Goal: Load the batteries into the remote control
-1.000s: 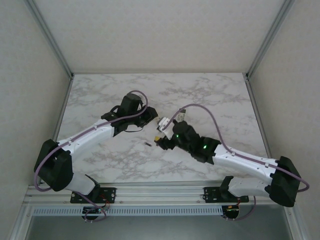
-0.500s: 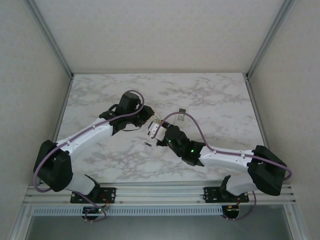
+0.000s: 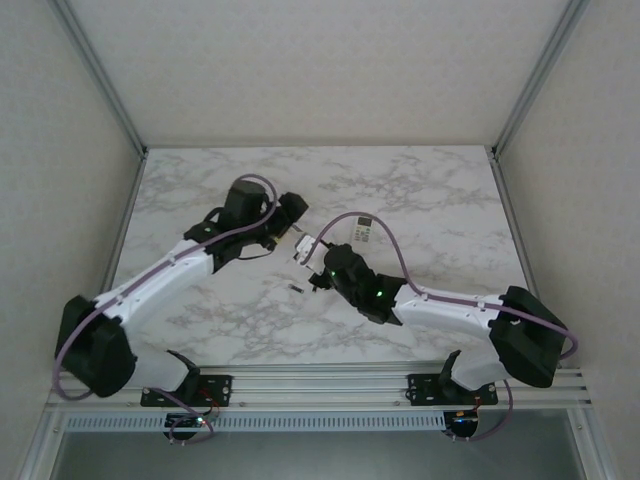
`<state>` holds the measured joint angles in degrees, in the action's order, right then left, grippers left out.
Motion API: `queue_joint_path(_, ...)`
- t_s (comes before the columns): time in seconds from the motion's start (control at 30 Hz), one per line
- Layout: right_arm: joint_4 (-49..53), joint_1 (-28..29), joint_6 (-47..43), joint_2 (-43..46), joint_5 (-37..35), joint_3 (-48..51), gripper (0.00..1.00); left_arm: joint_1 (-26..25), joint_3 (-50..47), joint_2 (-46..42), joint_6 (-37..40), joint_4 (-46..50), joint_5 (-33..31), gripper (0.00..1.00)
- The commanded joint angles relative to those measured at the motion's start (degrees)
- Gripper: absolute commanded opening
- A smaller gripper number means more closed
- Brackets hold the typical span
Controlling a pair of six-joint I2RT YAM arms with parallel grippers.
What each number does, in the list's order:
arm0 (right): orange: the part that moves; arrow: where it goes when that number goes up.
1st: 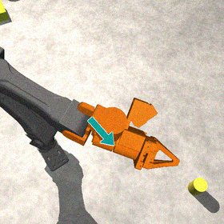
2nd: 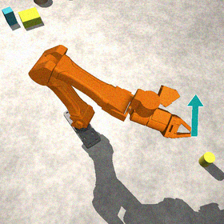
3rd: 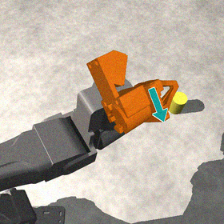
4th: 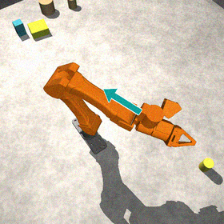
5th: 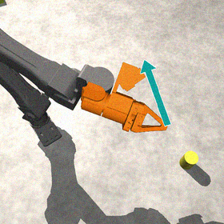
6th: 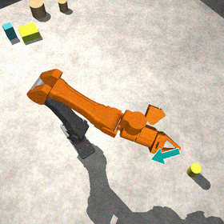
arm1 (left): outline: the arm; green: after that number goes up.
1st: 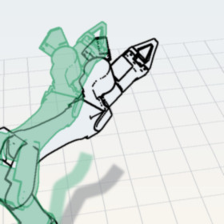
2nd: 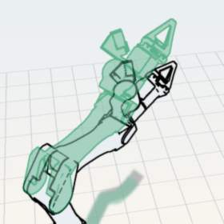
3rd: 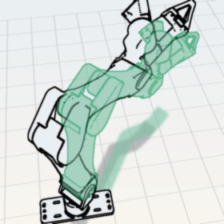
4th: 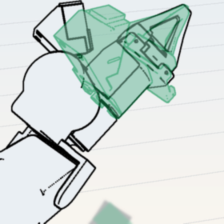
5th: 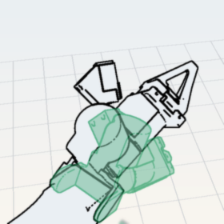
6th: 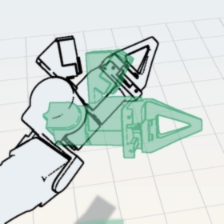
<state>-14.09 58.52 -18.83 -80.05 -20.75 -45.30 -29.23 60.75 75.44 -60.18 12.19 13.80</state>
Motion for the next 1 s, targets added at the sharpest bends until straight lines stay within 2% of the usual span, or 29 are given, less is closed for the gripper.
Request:
queue_joint_path(0.0,9.94,-6.8,16.21,5.86,14.62,-4.12,0.11,2.66,1.83,-9.75,13.9,-4.37,-8.36,0.99)
queue_joint_path(0.07,12.13,-12.82,26.48,8.9,30.22,-6.02,0.11,5.57,1.61,-11.64,20.24,-5.78,-2.03,1.0)
queue_joint_path(0.13,8.65,-19.5,38.11,10.64,43.06,-6.4,0.1,9.0,0.89,-11.4,21.86,-8.57,8.66,0.99)
queue_joint_path(0.17,5.06,-21.96,44.49,11.13,48.34,-6.23,0.1,10.55,0.54,-10.71,21.36,-10.32,14.16,1.0)
queue_joint_path(0.23,-1.08,-24.55,54.36,11.27,53.93,-6.61,0.12,12.27,-0.05,-8.88,19.14,-14.08,21.98,0.99)
queue_joint_path(0.37,-9.78,-25.21,67.19,9.79,59.07,-8.65,0.13,12.6,-1.58,-5.48,11.42,-27.04,33.23,0.94)
queue_joint_path(0.47,-16.53,-25.14,74.73,7.89,61.52,-9.2,0.13,12.46,-3.6,-3.88,3.38,-40.43,37.81,0.88)
queue_joint_path(0.63,-22.96,-24.23,79.96,6.57,62.4,-9.15,0.13,11.54,-4.42,-1.89,-1.6,-47.41,39.29,0.73)
queue_joint_path(0.73,-24.56,-23.43,82.03,4.6,63.43,-10.2,0.13,10.4,-5.37,-1.27,-4.41,-51.92,39.57,0.59)
queue_joint_path(0.83,-26.99,-23.01,84.09,3.0,63.15,-10.51,0.13,9.49,-5.46,-1.02,-4.86,-52.79,39.14,0.43)
queue_joint_path(0.97,-27.75,-22.92,85.2,2.06,61.71,-10.26,0.13,9.46,-5.56,-1.74,-3.34,-51.09,37.68,0.28)
